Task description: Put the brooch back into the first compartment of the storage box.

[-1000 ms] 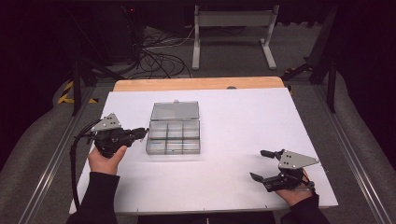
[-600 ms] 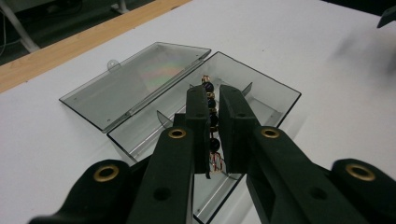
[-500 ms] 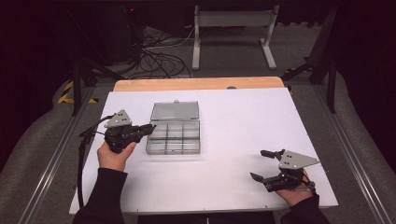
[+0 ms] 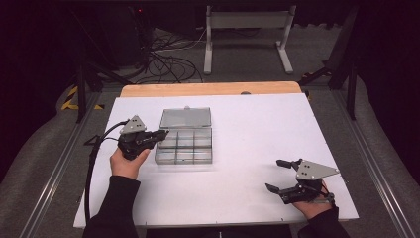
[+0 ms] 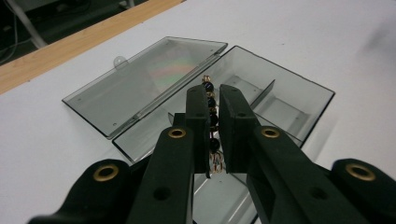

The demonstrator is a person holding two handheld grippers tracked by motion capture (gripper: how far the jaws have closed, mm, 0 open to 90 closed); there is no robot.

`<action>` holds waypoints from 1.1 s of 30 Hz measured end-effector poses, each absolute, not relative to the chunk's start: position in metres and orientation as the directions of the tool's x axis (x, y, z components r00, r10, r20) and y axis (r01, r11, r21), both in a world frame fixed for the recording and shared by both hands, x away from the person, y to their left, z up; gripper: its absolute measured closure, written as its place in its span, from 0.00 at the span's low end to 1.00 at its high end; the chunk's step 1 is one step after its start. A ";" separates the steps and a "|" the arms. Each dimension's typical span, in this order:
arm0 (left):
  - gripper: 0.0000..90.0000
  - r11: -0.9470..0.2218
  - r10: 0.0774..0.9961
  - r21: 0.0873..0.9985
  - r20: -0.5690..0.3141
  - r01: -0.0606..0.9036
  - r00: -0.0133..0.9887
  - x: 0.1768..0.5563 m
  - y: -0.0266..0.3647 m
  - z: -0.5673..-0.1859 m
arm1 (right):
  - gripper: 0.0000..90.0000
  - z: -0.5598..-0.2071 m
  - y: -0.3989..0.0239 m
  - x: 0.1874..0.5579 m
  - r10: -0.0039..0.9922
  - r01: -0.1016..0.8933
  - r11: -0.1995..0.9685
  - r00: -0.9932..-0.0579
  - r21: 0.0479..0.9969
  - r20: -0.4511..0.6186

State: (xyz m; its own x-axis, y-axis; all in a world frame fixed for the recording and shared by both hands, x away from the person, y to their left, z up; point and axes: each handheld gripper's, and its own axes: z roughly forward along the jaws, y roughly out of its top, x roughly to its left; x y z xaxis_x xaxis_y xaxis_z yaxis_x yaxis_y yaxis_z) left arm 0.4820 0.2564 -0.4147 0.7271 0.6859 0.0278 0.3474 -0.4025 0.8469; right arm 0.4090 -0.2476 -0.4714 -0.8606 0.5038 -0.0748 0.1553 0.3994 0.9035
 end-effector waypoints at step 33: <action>0.93 -0.430 0.751 0.822 0.096 0.373 0.654 0.507 0.250 -0.447 | 0.15 -0.472 -0.248 0.409 0.505 0.159 0.402 -0.860 0.902 -0.073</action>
State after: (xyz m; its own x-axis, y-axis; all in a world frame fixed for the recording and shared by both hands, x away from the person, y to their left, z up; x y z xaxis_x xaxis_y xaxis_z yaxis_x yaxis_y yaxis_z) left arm 0.5069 0.2495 -0.4475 0.6537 0.7506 0.0957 0.3730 -0.4297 0.8223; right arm 0.4091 -0.2475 -0.4718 -0.8602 0.5046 -0.0735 0.1587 0.4019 0.9018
